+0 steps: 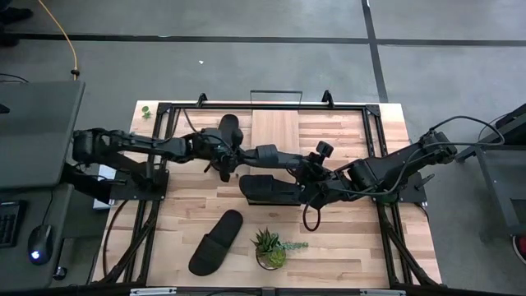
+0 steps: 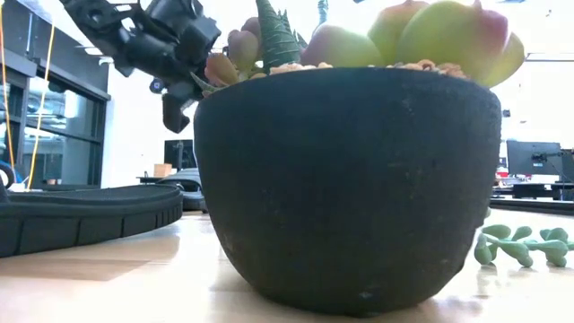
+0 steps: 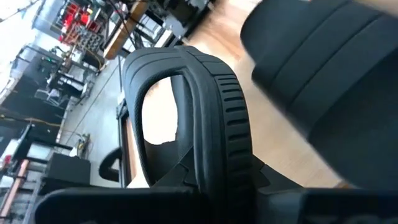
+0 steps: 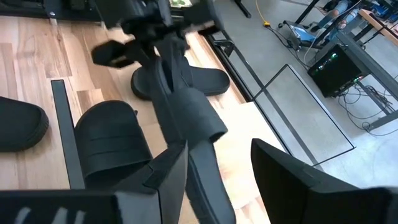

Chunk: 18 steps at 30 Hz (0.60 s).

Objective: Pick and place slides into the shelf
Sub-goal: Put the bottom right black slide on the shelf

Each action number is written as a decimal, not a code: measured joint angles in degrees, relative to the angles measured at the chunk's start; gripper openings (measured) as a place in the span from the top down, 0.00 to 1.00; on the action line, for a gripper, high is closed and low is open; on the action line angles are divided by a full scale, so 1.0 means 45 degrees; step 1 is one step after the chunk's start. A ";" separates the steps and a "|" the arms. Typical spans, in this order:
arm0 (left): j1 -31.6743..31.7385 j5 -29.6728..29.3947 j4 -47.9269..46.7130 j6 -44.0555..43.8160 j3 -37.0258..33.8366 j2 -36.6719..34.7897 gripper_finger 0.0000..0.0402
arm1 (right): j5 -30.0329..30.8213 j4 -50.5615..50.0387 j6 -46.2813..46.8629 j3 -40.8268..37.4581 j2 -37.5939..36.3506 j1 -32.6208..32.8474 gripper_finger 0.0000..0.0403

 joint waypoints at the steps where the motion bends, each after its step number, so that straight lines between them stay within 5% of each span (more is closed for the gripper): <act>1: 0.0057 0.0018 0.0166 -0.0002 0.0000 0.0215 0.95 | -0.0002 0.0005 0.0000 0.0000 0.0000 0.0000 0.58; 18: 0.0049 0.0654 0.0393 0.0090 0.0000 0.0758 0.94 | -0.0303 0.0087 0.0005 0.0000 0.0000 0.0000 0.58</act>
